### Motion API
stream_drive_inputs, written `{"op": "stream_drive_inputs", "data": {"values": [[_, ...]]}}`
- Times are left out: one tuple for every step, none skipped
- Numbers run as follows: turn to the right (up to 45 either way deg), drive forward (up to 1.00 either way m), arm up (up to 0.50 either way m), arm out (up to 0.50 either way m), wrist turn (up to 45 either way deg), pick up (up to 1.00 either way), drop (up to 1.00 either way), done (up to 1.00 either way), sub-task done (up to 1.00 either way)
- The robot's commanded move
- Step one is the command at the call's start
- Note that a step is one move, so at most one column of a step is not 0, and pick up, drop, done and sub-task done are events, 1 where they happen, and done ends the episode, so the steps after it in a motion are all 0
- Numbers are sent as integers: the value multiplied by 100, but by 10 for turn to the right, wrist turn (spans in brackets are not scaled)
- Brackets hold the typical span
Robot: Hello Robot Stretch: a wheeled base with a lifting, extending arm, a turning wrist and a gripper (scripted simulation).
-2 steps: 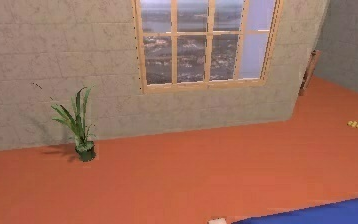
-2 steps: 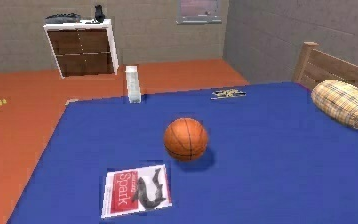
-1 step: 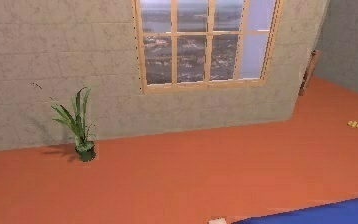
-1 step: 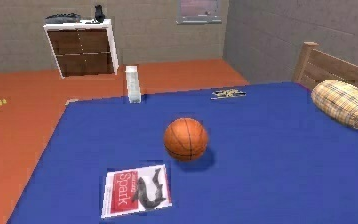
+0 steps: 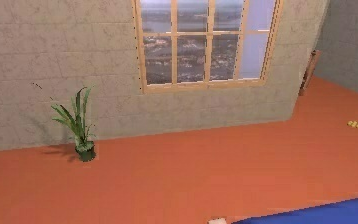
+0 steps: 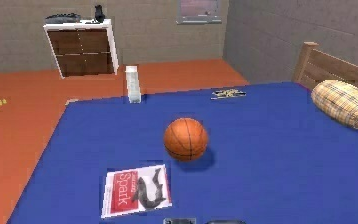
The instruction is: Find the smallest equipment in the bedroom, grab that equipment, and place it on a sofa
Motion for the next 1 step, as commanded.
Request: {"op": "stream_drive_inputs", "data": {"values": [[0,0,0,44,0,0,0,0,0]]}}
